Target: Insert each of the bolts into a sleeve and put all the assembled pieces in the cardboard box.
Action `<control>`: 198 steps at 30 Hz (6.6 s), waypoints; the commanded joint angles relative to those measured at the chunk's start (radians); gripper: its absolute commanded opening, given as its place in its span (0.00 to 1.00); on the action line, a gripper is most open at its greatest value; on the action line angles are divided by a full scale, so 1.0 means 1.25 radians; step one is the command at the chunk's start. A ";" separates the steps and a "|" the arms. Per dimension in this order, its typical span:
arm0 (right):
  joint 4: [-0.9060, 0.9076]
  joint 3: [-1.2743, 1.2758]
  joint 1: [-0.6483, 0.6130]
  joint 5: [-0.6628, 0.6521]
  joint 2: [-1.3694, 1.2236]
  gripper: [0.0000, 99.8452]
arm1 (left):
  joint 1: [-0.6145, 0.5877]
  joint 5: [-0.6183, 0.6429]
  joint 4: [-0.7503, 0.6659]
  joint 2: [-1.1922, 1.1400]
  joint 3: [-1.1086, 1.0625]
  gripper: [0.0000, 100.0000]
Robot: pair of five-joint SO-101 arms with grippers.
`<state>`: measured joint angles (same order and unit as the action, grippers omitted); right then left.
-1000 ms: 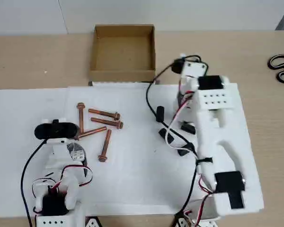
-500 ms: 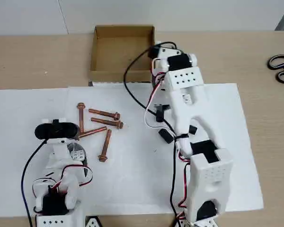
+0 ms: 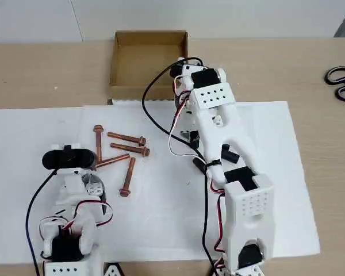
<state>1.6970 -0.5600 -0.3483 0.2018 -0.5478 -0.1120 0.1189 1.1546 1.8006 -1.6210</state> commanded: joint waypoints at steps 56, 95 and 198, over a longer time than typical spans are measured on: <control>0.029 -0.135 0.014 -0.029 -0.048 0.00 | 0.000 -0.001 -0.033 0.007 0.013 0.01; 0.026 0.405 0.355 -0.086 0.423 0.00 | -0.002 -0.015 0.285 -1.349 1.231 0.09; 0.028 0.408 0.358 -0.086 0.499 0.00 | 0.083 0.028 0.479 -1.796 1.790 0.00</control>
<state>1.7169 -0.0430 0.0951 0.1036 -0.0230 -0.0445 0.1496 1.7315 -0.5930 0.6283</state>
